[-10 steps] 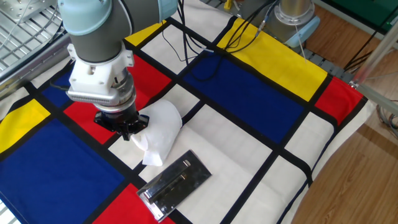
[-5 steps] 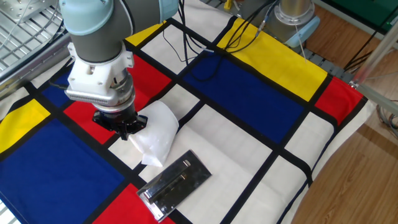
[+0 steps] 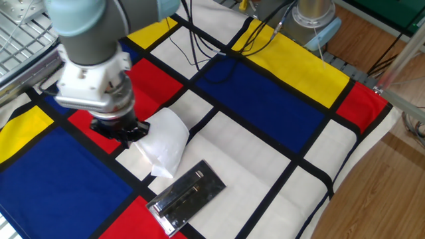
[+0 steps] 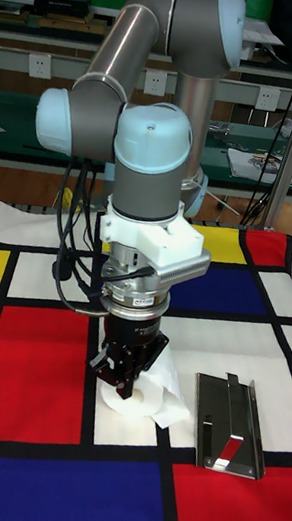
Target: Put the toilet paper on its holder
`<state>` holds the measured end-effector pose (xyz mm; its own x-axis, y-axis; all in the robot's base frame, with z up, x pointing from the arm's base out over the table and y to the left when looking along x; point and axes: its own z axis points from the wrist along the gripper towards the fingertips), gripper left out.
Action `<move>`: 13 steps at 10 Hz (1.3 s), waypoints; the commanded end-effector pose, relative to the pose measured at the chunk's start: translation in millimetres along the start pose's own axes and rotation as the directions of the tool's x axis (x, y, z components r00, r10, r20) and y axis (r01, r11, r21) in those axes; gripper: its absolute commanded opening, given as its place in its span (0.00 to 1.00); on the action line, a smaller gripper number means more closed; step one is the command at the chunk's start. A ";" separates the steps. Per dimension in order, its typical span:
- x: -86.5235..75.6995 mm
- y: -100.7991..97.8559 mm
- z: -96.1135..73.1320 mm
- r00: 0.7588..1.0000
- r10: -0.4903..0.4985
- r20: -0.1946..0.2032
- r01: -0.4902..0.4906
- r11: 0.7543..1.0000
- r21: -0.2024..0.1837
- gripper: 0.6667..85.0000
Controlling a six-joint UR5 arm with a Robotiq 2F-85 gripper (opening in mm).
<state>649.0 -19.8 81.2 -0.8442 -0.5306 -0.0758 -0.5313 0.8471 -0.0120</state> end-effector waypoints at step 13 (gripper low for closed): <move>17.0 -41.9 -14.8 0.999 -0.008 -0.054 0.012 0.997 0.075 0.02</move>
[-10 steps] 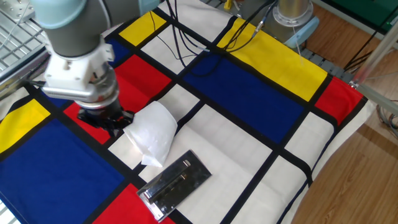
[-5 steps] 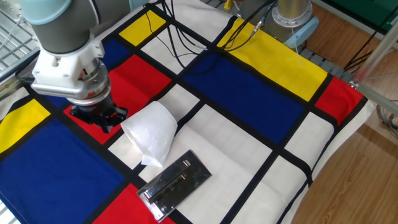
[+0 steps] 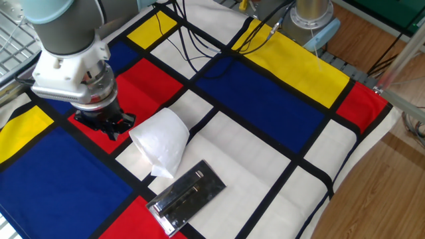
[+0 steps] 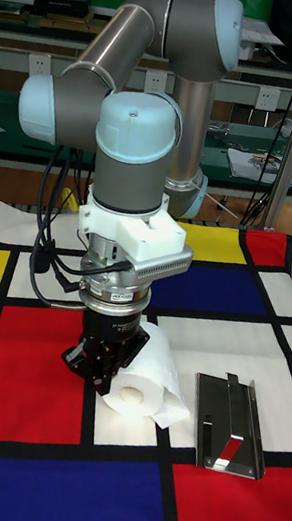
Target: Put the toilet paper on its holder
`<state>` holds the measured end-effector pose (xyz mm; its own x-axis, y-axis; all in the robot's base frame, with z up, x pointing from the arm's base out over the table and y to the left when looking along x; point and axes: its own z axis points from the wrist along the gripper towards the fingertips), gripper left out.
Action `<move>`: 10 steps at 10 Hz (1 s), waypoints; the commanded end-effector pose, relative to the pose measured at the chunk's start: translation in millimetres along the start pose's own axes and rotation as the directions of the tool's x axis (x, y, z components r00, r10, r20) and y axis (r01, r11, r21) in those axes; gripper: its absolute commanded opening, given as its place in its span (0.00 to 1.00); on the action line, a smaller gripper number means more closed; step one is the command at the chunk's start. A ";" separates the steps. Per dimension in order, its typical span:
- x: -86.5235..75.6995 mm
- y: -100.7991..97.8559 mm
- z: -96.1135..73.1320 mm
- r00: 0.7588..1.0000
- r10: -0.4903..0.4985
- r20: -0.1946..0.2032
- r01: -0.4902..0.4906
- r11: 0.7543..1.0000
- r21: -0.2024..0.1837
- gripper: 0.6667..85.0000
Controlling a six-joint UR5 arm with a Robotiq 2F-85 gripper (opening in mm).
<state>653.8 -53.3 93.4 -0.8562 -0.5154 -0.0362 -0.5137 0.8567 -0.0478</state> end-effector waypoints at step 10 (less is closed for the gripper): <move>-6.4 7.7 -1.4 0.965 0.260 0.019 -0.259 0.965 -0.039 0.58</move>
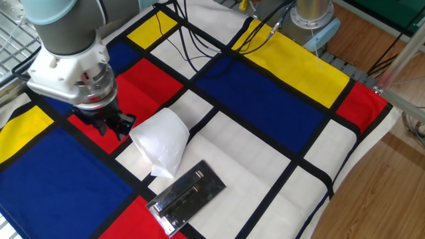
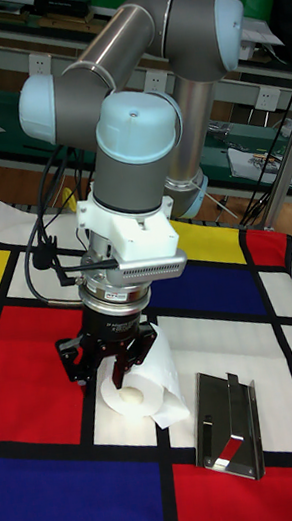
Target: Put the toilet paper on its holder
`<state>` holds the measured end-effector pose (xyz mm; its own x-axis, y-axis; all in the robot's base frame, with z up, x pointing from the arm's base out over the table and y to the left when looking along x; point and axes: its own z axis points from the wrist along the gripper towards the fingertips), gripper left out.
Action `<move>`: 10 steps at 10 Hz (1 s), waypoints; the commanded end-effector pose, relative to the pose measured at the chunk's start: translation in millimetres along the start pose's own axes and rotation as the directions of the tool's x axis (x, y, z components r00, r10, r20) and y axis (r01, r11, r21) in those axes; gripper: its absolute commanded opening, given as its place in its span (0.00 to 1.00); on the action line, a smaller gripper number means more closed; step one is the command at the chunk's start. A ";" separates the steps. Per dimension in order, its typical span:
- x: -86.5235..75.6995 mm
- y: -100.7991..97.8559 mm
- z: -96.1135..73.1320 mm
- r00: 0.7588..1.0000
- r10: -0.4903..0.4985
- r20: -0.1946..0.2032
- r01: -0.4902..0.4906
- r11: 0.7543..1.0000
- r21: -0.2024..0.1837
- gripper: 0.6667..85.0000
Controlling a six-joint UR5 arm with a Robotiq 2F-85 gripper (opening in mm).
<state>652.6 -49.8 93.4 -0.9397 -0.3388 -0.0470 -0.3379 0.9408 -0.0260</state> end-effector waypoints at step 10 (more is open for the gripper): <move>-13.4 6.6 -1.6 0.996 0.078 0.050 -0.076 0.997 -0.034 0.62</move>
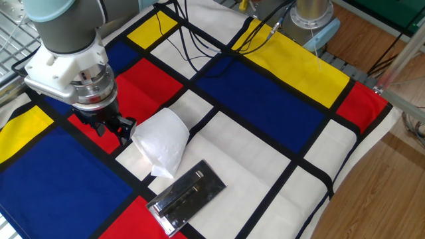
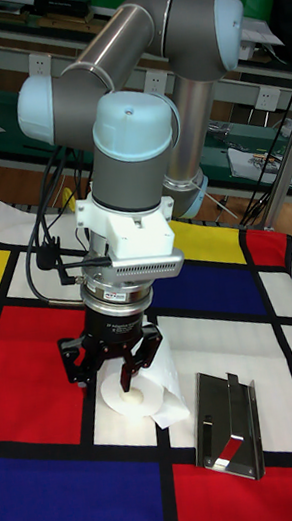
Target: Put the toilet paper on its holder
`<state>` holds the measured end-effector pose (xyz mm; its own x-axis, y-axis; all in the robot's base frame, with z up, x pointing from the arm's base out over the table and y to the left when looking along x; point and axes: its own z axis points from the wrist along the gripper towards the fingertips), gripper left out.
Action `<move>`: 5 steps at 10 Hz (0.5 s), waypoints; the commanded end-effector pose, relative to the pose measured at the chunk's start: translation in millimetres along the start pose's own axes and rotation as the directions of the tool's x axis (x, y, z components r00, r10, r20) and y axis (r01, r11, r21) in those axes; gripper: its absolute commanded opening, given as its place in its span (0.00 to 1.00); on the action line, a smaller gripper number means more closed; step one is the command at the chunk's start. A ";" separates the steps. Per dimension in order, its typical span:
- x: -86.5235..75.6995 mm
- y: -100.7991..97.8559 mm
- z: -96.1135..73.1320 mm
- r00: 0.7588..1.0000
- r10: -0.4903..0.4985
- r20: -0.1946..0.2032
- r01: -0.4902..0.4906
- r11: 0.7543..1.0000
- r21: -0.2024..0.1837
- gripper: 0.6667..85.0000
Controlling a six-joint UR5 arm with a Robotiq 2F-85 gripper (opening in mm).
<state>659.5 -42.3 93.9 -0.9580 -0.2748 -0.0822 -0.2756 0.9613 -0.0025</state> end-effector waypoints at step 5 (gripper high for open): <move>-12.2 -2.1 -1.5 0.997 0.060 0.048 -0.060 0.998 0.001 0.57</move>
<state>664.8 -42.6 94.3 -0.9649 -0.2422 -0.1015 -0.2429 0.9700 -0.0060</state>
